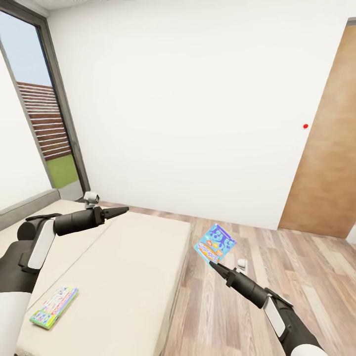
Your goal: Put all the toys in the child's room - the three board games (two on the bed and one on the table), the two jigsaw puzzles on the table, and the tennis ball on the table - inside the toy box on the table in the child's room.
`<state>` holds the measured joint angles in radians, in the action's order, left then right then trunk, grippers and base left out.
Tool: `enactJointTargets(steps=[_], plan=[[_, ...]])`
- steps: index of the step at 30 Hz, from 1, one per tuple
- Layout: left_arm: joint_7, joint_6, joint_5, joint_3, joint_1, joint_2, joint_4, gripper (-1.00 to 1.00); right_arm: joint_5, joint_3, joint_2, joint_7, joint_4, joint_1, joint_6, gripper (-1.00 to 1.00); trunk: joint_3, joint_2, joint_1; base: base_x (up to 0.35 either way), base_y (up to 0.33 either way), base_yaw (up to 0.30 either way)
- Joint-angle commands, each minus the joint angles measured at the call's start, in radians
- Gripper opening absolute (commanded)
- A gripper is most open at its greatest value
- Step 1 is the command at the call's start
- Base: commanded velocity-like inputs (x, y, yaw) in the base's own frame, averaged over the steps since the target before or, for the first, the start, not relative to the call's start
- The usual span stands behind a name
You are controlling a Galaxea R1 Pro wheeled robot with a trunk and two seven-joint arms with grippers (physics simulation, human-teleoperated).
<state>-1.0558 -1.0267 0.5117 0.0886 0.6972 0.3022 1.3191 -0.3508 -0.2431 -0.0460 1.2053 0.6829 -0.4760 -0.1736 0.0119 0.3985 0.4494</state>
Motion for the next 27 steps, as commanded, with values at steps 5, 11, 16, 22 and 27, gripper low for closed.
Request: enactJointTargets(steps=[5, 11, 16, 22, 27], plan=[[-0.003, -0.004, -0.001, 0.0, 0.001, 0.0, 0.0, 1.0, -0.005, -0.001, 0.0, 0.003, 0.0, -0.001, -0.01, -1.0, 0.001, 0.002, 0.001, 0.016, -0.044, 0.043], [-0.004, -0.004, -0.001, 0.0, 0.001, 0.0, 0.0, 1.0, -0.005, -0.001, 0.0, 0.003, 0.0, -0.001, -0.01, -1.0, -0.001, 0.002, 0.001, 0.002, -0.202, 0.129], [-0.004, -0.004, -0.001, 0.0, 0.001, 0.0, -0.001, 1.0, -0.005, -0.001, 0.0, 0.003, 0.0, -0.001, -0.01, -1.0, -0.005, 0.002, 0.001, 0.0, -0.05, 0.243], [-0.003, -0.004, -0.001, 0.0, 0.001, 0.0, -0.001, 1.0, -0.005, 0.0, 0.0, 0.003, 0.0, -0.001, -0.01, -1.0, -0.009, 0.002, 0.001, 0.002, -0.006, 0.254], [-0.003, -0.004, -0.001, 0.0, 0.001, 0.0, -0.001, 1.0, -0.005, -0.001, 0.0, 0.003, 0.0, -0.001, -0.01, -1.0, -0.011, 0.002, 0.001, 0.02, -0.022, 0.192]])
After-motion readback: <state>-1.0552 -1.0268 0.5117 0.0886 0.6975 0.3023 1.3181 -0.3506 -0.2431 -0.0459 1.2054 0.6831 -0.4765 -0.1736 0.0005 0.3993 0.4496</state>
